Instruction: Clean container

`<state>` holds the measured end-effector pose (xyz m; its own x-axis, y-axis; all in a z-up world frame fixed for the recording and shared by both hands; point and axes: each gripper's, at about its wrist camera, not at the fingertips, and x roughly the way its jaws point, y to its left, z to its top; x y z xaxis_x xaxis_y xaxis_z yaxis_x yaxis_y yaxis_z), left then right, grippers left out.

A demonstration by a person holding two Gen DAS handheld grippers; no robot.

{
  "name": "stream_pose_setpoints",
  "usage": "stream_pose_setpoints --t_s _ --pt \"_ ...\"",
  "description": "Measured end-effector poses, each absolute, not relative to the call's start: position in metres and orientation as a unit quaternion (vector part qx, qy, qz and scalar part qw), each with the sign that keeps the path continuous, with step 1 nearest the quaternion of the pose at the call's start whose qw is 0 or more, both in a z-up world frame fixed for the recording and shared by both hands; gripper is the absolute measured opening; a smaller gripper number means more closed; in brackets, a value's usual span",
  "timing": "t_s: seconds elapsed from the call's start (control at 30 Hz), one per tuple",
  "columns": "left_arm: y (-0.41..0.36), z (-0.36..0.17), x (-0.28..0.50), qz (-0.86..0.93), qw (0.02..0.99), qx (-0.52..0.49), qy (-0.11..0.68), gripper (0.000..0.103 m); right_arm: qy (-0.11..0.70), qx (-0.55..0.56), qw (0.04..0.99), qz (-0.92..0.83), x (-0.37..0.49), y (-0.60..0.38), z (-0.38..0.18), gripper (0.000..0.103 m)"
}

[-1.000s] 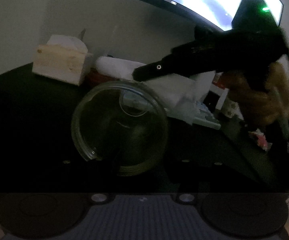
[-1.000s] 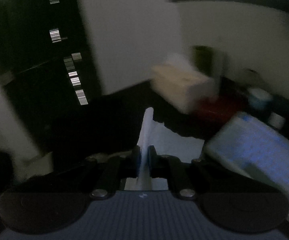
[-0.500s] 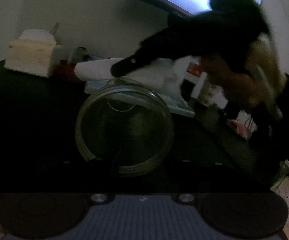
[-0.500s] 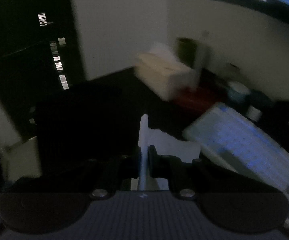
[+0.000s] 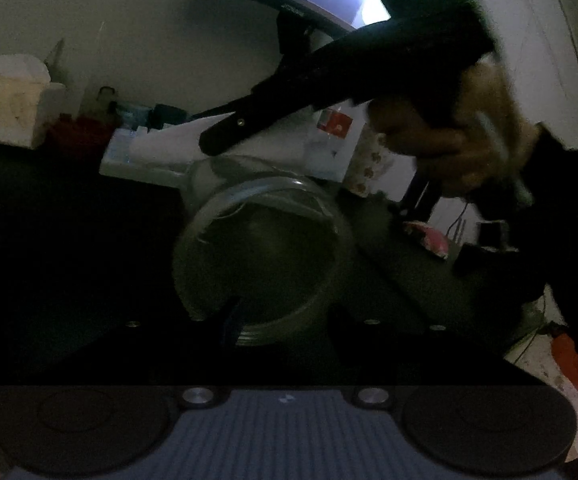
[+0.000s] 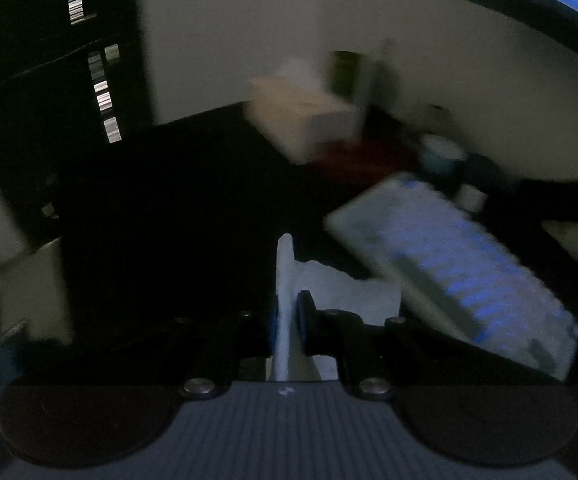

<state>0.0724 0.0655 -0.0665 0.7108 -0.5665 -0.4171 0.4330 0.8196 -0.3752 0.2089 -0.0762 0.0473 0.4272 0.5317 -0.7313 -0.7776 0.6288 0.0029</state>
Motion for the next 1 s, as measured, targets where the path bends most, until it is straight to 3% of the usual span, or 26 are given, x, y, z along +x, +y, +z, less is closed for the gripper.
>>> stream_pose_setpoints --t_s 0.3,0.57,0.77,1.0 --pt "0.071 -0.068 0.076 -0.276 0.913 -0.136 0.267 0.043 0.337 -0.210 0.786 0.475 0.153 -0.071 0.054 0.011" --pt "0.077 -0.066 0.080 -0.279 0.907 -0.154 0.276 0.044 0.370 -0.132 0.833 0.389 0.215 -0.072 0.045 0.011" --pt "0.105 -0.071 0.091 -0.287 0.878 -0.239 0.299 0.043 0.360 -0.122 0.811 0.445 0.194 -0.070 0.047 0.011" --pt "0.122 -0.068 0.094 -0.275 0.878 -0.255 0.297 0.042 0.353 -0.085 0.833 0.417 0.215 -0.082 0.043 0.010"
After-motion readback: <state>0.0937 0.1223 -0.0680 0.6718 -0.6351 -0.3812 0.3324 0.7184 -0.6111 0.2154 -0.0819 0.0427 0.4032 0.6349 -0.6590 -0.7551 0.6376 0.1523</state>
